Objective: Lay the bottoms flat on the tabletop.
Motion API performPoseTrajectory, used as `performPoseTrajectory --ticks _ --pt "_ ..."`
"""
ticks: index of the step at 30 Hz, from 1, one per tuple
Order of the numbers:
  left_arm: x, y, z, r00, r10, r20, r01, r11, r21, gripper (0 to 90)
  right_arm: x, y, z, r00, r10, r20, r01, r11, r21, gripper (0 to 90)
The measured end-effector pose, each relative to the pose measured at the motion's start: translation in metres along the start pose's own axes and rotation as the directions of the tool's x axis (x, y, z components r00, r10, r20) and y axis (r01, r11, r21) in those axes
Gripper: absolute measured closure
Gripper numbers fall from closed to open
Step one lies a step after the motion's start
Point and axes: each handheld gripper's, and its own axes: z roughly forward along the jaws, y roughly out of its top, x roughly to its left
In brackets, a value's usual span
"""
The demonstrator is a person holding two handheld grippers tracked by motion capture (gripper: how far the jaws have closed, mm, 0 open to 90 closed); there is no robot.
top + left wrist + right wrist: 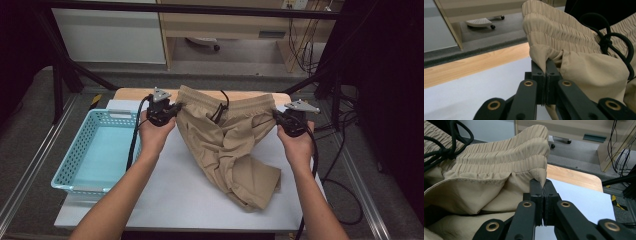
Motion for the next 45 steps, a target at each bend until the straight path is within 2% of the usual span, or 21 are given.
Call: performPoseTrajectory --ticks 3,5,7,8,9,13,15,17,20,21,22,24,26,28,30,32,35,42,45 --pt "0.006 0.004 0.001 0.9998 -0.018 -0.005 0.018 0.9998 0.003 88.2 0.002 0.006 0.001 1.0000 -0.003 -0.002 0.003 1.000 -0.010 88.6" --pt "0.007 0.004 0.003 0.9995 -0.030 -0.001 0.030 0.9993 0.023 88.2 0.003 0.009 0.002 1.0000 -0.005 0.000 0.005 1.000 -0.008 88.6" --pt "0.007 0.002 0.008 0.9996 -0.026 -0.007 0.027 0.9981 0.056 88.1 0.004 0.012 0.005 0.9999 -0.011 0.008 0.011 1.000 0.009 88.6" --pt "0.007 0.001 0.010 0.9999 -0.010 -0.013 0.011 0.9981 0.060 88.1 0.004 0.012 0.006 0.9998 -0.014 0.013 0.014 1.000 0.018 88.6" --pt "0.006 0.001 0.011 0.9998 -0.010 -0.017 0.011 0.9976 0.068 88.2 0.004 0.014 0.008 0.9998 -0.015 0.015 0.014 1.000 0.024 88.6" --pt "0.005 0.003 0.015 0.9998 -0.006 -0.021 0.007 0.9982 0.059 88.2 0.001 0.020 0.013 0.9997 -0.013 0.022 0.012 0.999 0.030 88.6" --pt "0.004 0.004 0.017 0.9994 0.002 -0.035 -0.001 0.9985 0.055 88.2 0.000 0.024 0.017 0.9997 -0.014 0.021 0.013 0.999 0.041 88.6" --pt "0.005 0.006 0.018 0.9985 0.006 -0.054 -0.004 0.9995 0.030 88.2 -0.001 0.028 0.022 0.9996 -0.015 0.024 0.013 0.999 0.048 88.6" --pt "0.006 0.007 0.022 0.9987 -0.010 -0.050 0.011 0.9994 0.032 87.9 0.000 0.033 0.029 0.9994 -0.014 0.031 0.013 0.999 0.051 88.5" --pt "0.006 0.006 0.025 0.9988 -0.007 -0.049 0.008 0.9994 0.034 86.6 0.000 0.034 0.032 0.9992 -0.022 0.035 0.020 0.998 0.056 87.7" --pt "0.006 0.004 0.027 0.9989 -0.002 -0.048 0.003 0.9993 0.037 80.0 0.001 0.033 0.034 0.9991 -0.022 0.037 0.020 0.998 0.054 82.2" --pt "0.005 0.003 0.029 0.9978 0.007 -0.066 -0.004 0.9983 0.059 61.6 0.003 0.032 0.037 0.9988 0.006 0.049 -0.008 0.999 0.052 63.7" --pt "0.004 0.001 0.025 0.9957 0.021 -0.090 -0.016 0.9986 0.050 52.7 0.006 0.031 0.035 0.9992 0.015 0.038 -0.017 0.998 0.057 56.5" --pt "0.001 -0.003 0.021 0.9942 0.023 -0.105 -0.019 0.9990 0.040 47.3 0.012 0.029 0.029 0.9992 -0.016 0.037 0.013 0.998 0.069 51.8" --pt "-0.002 -0.008 0.018 0.9947 0.029 -0.098 -0.025 0.9986 0.046 42.4 0.019 0.025 0.024 0.9992 -0.029 0.027 0.027 0.997 0.070 49.0" --pt "-0.006 -0.014 0.015 0.9945 0.040 -0.097 -0.035 0.9977 0.059 42.4 0.026 0.021 0.017 0.9994 -0.035 0.000 0.035 0.997 0.075 48.1" --pt "-0.011 -0.022 0.008 0.9969 0.020 -0.076 -0.015 0.9979 0.063 41.2 0.035 0.015 0.007 0.9987 -0.045 -0.025 0.047 0.995 0.087 47.1" --pt "-0.029 -0.042 -0.010 0.9992 0.020 -0.034 -0.017 0.9975 0.068 37.7 0.058 0.001 -0.016 0.9945 -0.052 -0.091 0.059 0.995 0.076 46.9" --pt "-0.037 -0.050 -0.018 0.9989 0.042 -0.021 -0.040 0.9969 0.068 35.2 0.069 -0.004 -0.024 0.9912 -0.061 -0.118 0.070 0.995 0.073 46.5"
